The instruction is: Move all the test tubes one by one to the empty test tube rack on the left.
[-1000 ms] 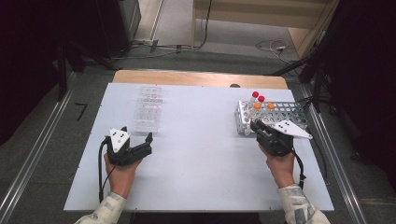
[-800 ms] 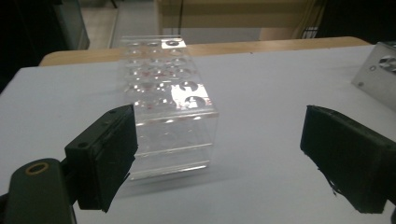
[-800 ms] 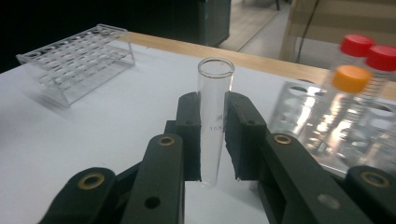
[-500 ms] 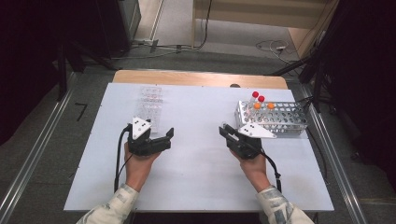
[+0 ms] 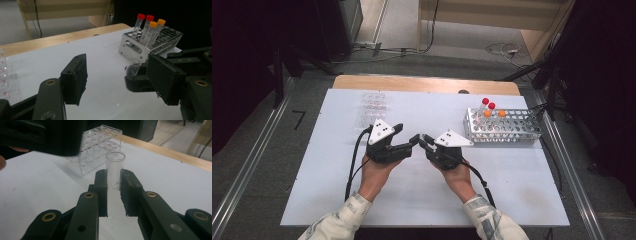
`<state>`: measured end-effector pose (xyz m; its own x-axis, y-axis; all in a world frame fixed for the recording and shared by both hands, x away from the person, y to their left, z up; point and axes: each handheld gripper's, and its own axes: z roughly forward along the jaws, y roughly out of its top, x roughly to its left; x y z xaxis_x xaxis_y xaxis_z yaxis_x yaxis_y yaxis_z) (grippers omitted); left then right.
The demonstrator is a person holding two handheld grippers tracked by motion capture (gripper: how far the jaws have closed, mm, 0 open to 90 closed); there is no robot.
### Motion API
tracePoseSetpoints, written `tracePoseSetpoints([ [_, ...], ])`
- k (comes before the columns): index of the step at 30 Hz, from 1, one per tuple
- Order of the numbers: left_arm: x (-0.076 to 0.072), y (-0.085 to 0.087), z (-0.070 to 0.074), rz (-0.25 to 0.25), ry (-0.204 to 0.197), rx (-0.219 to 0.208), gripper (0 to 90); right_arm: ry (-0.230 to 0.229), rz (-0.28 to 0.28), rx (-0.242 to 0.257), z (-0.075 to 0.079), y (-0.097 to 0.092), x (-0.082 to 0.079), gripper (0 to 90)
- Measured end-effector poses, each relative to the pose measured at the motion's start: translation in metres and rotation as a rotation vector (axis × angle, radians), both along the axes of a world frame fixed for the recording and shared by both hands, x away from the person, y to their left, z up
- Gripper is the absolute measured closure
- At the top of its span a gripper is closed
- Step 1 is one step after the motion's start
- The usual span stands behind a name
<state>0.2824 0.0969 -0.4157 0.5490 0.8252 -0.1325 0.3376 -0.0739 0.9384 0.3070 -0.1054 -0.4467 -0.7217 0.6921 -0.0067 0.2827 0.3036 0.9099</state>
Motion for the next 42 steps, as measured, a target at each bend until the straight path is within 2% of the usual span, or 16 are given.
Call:
tracePoseSetpoints([
  [2, 0.001, -0.001, -0.001, -0.015, 0.009, 0.003, 37.8, 0.002, 0.002, 0.003, 0.000, 0.004, 0.000, 73.4],
  [5, 0.003, 0.000, -0.002, -0.033, 0.022, 0.003, 46.0, -0.006, 0.025, -0.009, 0.000, 0.018, -0.002, 73.4],
  [7, 0.003, 0.002, -0.002, -0.028, 0.026, 0.005, 47.3, -0.008, 0.030, -0.010, 0.000, 0.022, -0.003, 73.4],
  [8, 0.004, 0.003, -0.002, -0.028, 0.031, 0.013, 52.5, -0.019, 0.043, -0.018, 0.000, 0.027, -0.004, 73.4],
  [11, 0.003, 0.004, -0.003, -0.028, 0.034, 0.019, 59.5, -0.019, 0.042, -0.018, -0.001, 0.033, -0.004, 73.4],
  [18, 0.005, 0.006, -0.005, -0.023, 0.061, 0.019, 67.7, -0.018, 0.036, -0.010, -0.001, 0.034, -0.003, 73.4],
  [22, 0.007, 0.008, -0.008, -0.023, 0.090, -0.008, 72.4, -0.026, 0.037, -0.014, -0.001, 0.034, -0.004, 73.4],
  [33, 0.008, 0.008, -0.009, -0.023, 0.078, 0.022, 77.1, -0.023, 0.044, -0.026, -0.002, 0.034, -0.003, 73.0],
  [35, 0.008, 0.008, -0.009, -0.022, 0.075, 0.027, 77.2, -0.002, 0.049, -0.013, -0.002, 0.033, -0.001, 71.0],
  [36, 0.008, 0.008, -0.009, -0.016, 0.071, 0.032, 77.2, 0.005, 0.060, -0.009, -0.002, 0.032, -0.001, 65.7],
  [37, 0.008, 0.008, -0.009, -0.015, 0.071, 0.031, 77.2, 0.005, 0.060, -0.009, -0.002, 0.032, -0.001, 65.7],
  [38, 0.008, 0.010, -0.009, -0.012, 0.070, 0.028, 77.2, 0.014, 0.077, -0.009, -0.002, 0.031, 0.000, 60.6],
  [39, 0.008, 0.011, -0.009, -0.011, 0.071, 0.024, 77.2, 0.032, 0.090, -0.019, -0.001, 0.030, 0.000, 51.5],
  [40, 0.009, 0.012, -0.009, -0.005, 0.068, 0.023, 77.2, 0.032, 0.090, -0.019, -0.001, 0.030, 0.000, 51.5],
  [42, 0.009, 0.015, -0.008, 0.001, 0.069, 0.021, 77.2, 0.036, 0.098, -0.034, -0.001, 0.025, 0.000, 44.2],
])
